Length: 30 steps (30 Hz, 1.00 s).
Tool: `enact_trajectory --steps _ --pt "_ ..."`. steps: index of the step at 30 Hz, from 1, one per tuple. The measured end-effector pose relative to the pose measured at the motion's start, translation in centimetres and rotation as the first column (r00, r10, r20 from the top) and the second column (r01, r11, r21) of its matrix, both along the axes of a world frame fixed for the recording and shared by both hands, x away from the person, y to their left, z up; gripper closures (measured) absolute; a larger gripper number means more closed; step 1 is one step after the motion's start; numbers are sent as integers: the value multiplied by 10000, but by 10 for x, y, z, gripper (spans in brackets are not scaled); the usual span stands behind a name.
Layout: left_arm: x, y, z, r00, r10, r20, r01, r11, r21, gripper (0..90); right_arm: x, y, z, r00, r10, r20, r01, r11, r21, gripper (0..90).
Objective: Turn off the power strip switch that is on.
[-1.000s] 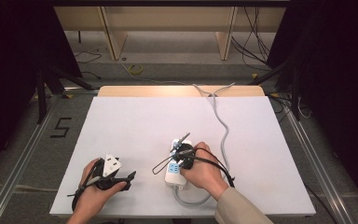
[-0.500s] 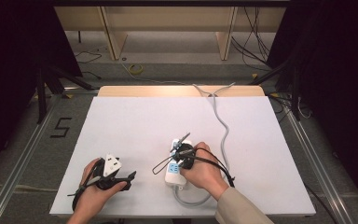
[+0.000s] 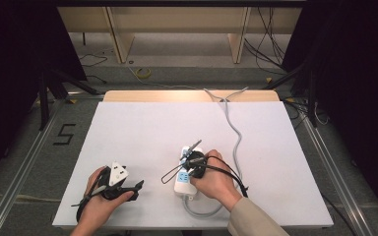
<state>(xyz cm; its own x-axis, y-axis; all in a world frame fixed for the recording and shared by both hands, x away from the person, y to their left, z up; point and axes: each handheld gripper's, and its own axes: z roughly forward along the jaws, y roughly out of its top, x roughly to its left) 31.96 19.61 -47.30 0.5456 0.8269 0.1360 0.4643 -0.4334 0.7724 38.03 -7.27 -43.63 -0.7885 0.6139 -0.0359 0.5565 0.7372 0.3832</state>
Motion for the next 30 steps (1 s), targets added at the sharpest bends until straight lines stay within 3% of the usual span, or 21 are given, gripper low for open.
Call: enact_trajectory --steps 11,13,30 --pt "0 0 -1 10000 -3 14 3 10000 -25 213 -1 0 0 9999 26 97 -27 10000 20 900" --pt "0 0 -1 10000 0 13 0 10000 -25 213 -1 -2 2 9999 -26 169 19 9991 416 900" --pt "0 0 0 10000 6 18 -6 10000 -17 213 -3 -16 11 9988 -199 458 165 9971 739 900"
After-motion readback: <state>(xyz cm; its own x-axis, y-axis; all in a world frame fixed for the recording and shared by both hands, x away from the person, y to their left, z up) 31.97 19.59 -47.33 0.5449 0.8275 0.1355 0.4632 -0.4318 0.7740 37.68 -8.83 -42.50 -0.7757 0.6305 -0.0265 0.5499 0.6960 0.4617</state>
